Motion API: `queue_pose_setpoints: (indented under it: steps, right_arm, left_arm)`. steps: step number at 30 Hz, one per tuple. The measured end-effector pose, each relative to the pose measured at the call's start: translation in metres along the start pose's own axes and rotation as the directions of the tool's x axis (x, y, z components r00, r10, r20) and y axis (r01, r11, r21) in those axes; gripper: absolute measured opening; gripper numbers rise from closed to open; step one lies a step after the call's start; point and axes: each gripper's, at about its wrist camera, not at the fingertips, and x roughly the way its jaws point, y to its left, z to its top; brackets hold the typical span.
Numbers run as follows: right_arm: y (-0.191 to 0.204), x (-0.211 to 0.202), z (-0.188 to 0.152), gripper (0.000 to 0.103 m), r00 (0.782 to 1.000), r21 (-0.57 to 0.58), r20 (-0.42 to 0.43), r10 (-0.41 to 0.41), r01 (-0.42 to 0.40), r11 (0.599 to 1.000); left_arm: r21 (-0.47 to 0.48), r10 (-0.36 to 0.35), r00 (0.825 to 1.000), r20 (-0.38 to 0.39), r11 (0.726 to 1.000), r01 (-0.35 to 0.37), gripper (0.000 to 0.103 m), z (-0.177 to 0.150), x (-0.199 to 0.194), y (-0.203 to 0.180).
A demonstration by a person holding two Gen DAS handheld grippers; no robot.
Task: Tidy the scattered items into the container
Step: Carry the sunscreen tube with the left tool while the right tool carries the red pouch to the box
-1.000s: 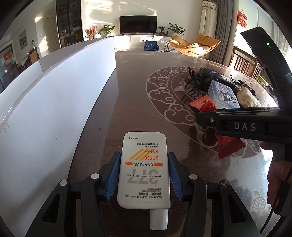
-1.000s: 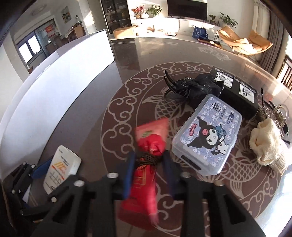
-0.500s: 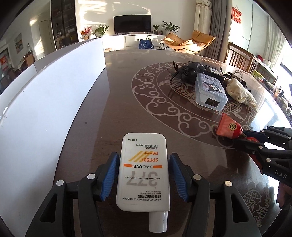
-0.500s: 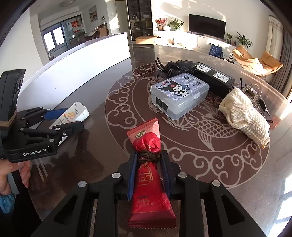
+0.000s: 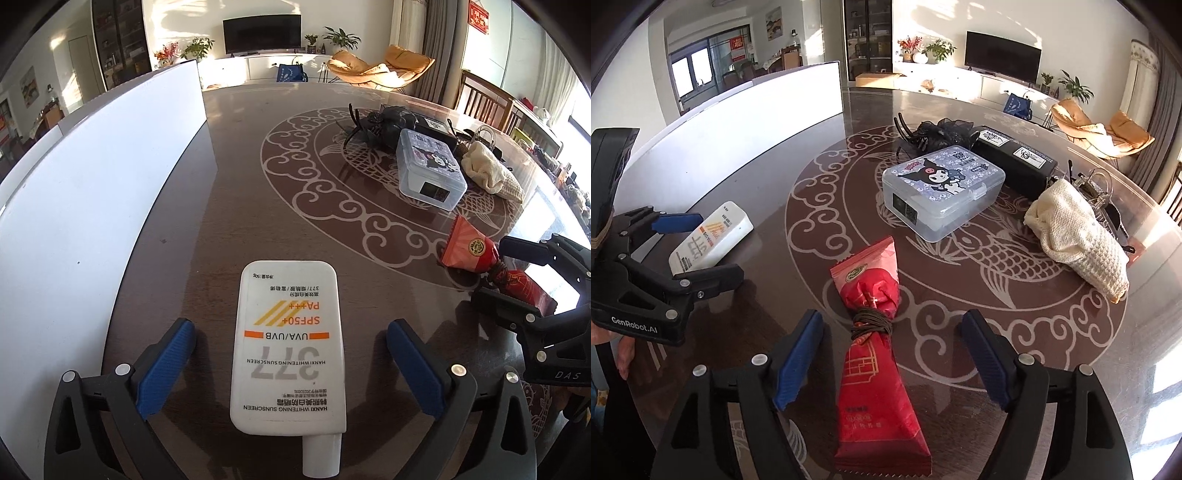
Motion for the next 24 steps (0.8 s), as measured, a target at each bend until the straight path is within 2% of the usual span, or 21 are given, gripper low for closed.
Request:
queue_pose_setpoints:
  steps: [2, 3, 5, 6, 7, 9, 13, 19, 21, 24]
  right_arm:
    - [0.0, 0.0, 0.0, 0.078, 1.0, -0.002, -0.005, 0.001, -0.001, 1.0]
    - [0.0, -0.001, -0.001, 0.074, 1.0, -0.007, -0.008, 0.001, -0.001, 1.0]
    - [0.002, -0.008, -0.002, 0.025, 1.0, -0.023, 0.0, 0.014, -0.014, 1.0]
    - [0.002, -0.011, -0.003, 0.02, 1.0, -0.027, -0.011, 0.017, -0.018, 0.999]
    - [0.002, -0.014, -0.005, 0.02, 0.999, -0.022, -0.012, 0.035, -0.036, 0.999]
    - [0.002, -0.025, -0.007, 0.02, 0.999, -0.015, 0.003, 0.052, -0.052, 0.999]
    - [0.005, -0.055, -0.002, 0.02, 0.993, 0.003, 0.076, 0.095, -0.096, 0.995]
    - [0.013, -0.04, -0.009, 0.02, 0.994, -0.003, 0.014, 0.107, -0.107, 0.994]
    - [0.016, -0.038, -0.009, 0.02, 0.992, 0.019, 0.01, 0.125, -0.126, 0.992]
    - [0.028, -0.043, 0.009, 0.02, 0.987, 0.02, 0.035, 0.155, -0.155, 0.988]
  left_arm:
    - [0.002, 0.0, 1.0, -0.007, 1.0, 0.0, 0.103, 0.0, -0.001, 0.0]
    - [0.011, -0.008, 1.0, -0.02, 1.0, 0.008, 0.103, 0.0, -0.001, -0.001]
    - [0.024, -0.012, 1.0, -0.021, 1.0, 0.012, 0.102, -0.001, -0.003, 0.0]
    - [0.021, -0.009, 1.0, 0.001, 1.0, 0.009, 0.081, -0.003, -0.008, 0.001]
    - [0.017, -0.008, 1.0, 0.021, 1.0, 0.007, 0.051, -0.003, -0.013, 0.002]
    - [-0.006, -0.033, 0.999, 0.019, 0.999, 0.033, 0.051, -0.005, -0.02, 0.004]
    - [-0.013, -0.063, 0.995, 0.071, 0.998, 0.064, 0.051, -0.012, -0.044, -0.003]
    - [-0.065, -0.108, 0.986, 0.125, 0.991, 0.117, 0.051, -0.021, -0.075, -0.001]
    - [-0.09, -0.123, 0.98, 0.158, 0.986, 0.138, 0.051, -0.02, -0.092, 0.007]
    - [-0.117, -0.125, 0.967, 0.222, 0.981, 0.154, 0.051, -0.012, -0.124, 0.024]
